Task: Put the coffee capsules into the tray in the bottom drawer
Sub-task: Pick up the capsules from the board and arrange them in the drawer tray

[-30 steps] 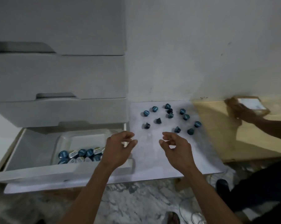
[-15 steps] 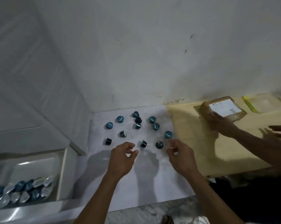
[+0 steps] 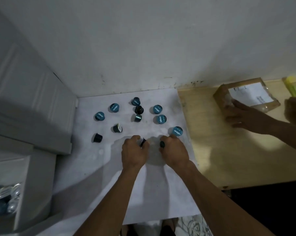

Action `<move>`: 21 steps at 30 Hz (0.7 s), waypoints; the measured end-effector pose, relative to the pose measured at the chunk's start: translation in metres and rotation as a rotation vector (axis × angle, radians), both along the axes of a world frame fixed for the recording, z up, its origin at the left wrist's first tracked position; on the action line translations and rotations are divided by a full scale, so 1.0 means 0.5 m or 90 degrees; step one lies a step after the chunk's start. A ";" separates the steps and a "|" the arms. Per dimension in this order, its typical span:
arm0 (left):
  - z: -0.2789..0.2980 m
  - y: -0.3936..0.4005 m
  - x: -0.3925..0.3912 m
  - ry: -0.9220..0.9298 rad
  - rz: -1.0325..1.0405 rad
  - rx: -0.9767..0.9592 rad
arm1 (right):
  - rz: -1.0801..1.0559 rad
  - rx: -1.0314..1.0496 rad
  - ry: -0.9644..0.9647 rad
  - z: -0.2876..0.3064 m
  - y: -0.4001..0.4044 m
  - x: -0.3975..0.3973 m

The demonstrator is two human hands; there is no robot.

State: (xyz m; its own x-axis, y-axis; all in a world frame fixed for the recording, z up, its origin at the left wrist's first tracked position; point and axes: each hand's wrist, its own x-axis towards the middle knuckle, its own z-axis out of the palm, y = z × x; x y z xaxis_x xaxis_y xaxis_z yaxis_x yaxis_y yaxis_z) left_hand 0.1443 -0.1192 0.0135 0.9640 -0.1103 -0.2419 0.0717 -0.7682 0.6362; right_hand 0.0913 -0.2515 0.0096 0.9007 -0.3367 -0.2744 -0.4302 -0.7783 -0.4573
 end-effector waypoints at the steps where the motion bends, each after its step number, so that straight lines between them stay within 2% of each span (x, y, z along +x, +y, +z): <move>1: -0.006 -0.003 0.004 -0.006 0.002 0.007 | 0.001 -0.008 -0.003 -0.007 -0.002 0.003; 6: -0.024 -0.007 0.013 -0.029 -0.008 -0.003 | 0.001 -0.020 -0.050 -0.015 -0.012 0.010; 11: -0.030 0.003 0.002 -0.101 -0.042 -0.063 | 0.010 0.073 -0.162 -0.034 -0.018 -0.011; 21: -0.083 0.035 -0.045 -0.199 -0.064 -0.146 | -0.057 0.072 -0.348 -0.095 -0.001 -0.061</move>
State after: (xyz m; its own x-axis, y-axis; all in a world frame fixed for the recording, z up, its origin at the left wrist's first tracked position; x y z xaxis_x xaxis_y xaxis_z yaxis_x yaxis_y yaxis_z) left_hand 0.1218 -0.1015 -0.0278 0.9688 -0.2256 0.1026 -0.2208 -0.5972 0.7711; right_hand 0.0610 -0.2518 -0.0377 0.8911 -0.4143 0.1851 -0.1699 -0.6829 -0.7104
